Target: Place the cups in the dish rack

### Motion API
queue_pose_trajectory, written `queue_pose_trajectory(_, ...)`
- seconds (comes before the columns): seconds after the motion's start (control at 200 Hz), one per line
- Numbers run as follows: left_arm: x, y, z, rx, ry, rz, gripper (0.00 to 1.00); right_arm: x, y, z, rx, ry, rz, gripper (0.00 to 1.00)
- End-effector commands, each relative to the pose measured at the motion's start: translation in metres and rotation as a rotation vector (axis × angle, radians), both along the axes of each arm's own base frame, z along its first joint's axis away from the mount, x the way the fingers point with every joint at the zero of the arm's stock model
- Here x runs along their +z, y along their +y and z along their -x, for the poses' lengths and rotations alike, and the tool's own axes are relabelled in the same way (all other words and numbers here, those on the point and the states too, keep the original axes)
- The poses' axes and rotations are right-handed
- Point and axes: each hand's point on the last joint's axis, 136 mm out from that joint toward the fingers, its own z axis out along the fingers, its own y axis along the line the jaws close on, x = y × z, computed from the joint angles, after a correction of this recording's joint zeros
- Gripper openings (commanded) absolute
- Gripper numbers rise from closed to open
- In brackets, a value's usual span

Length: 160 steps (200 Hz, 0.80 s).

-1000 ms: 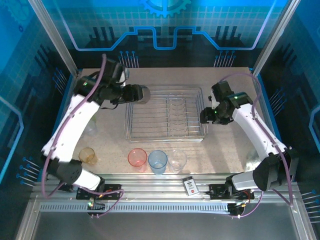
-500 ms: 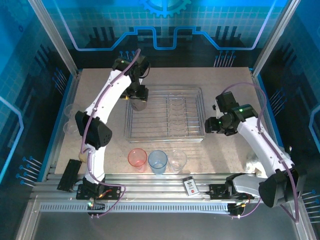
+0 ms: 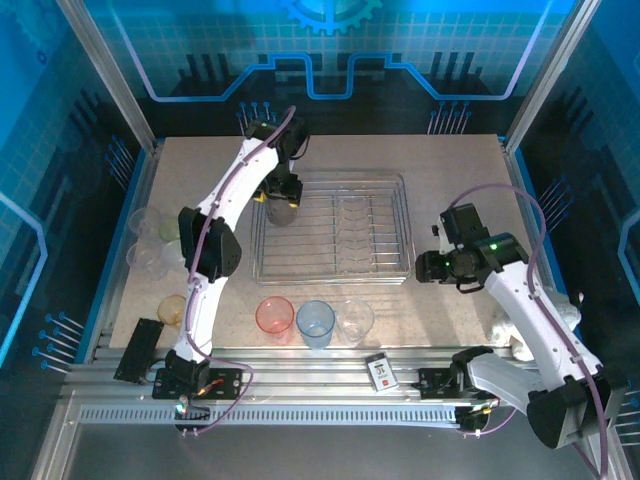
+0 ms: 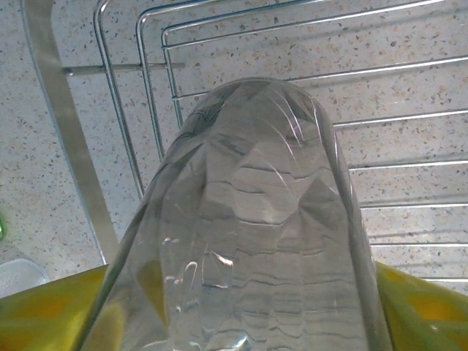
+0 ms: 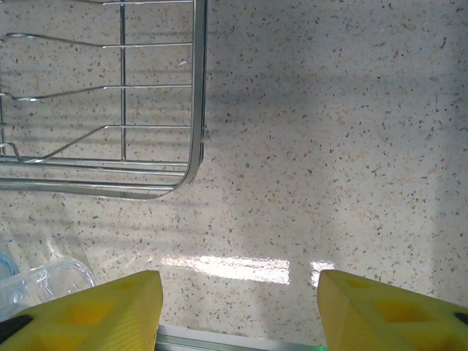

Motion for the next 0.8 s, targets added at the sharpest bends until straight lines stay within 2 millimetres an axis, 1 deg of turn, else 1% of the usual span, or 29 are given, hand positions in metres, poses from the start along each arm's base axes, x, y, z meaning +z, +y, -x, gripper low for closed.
queue_pose_trajectory(0.0, 0.008, -0.003, -0.008, -0.017, -0.039, 0.01, 0.09, -0.001, 0.001, 0.003, -0.003, -0.006, -0.021, 0.58)
queue_pose_trajectory(0.065, 0.004, -0.003, -0.012, -0.014, -0.038, 0.016, 0.11, -0.002, 0.001, 0.004, -0.005, -0.004, -0.023, 0.58)
queue_pose_trajectory(0.245, -0.005, 0.0, -0.02, 0.001, -0.038, 0.008, 0.11, -0.001, -0.003, 0.006, -0.021, -0.012, -0.007, 0.58)
queue_pose_trajectory(0.46, -0.018, 0.01, -0.025, 0.024, -0.021, -0.008, 0.13, -0.002, -0.005, 0.01, -0.034, -0.02, -0.01, 0.58)
queue_pose_trajectory(0.58, -0.019, 0.015, -0.03, 0.037, -0.028, -0.006, 0.13, -0.001, -0.004, 0.012, -0.031, -0.029, -0.018, 0.58)
queue_pose_trajectory(0.796, -0.023, 0.018, -0.037, 0.051, -0.038, 0.013, 0.24, -0.002, -0.005, 0.012, -0.032, -0.02, -0.012, 0.58)
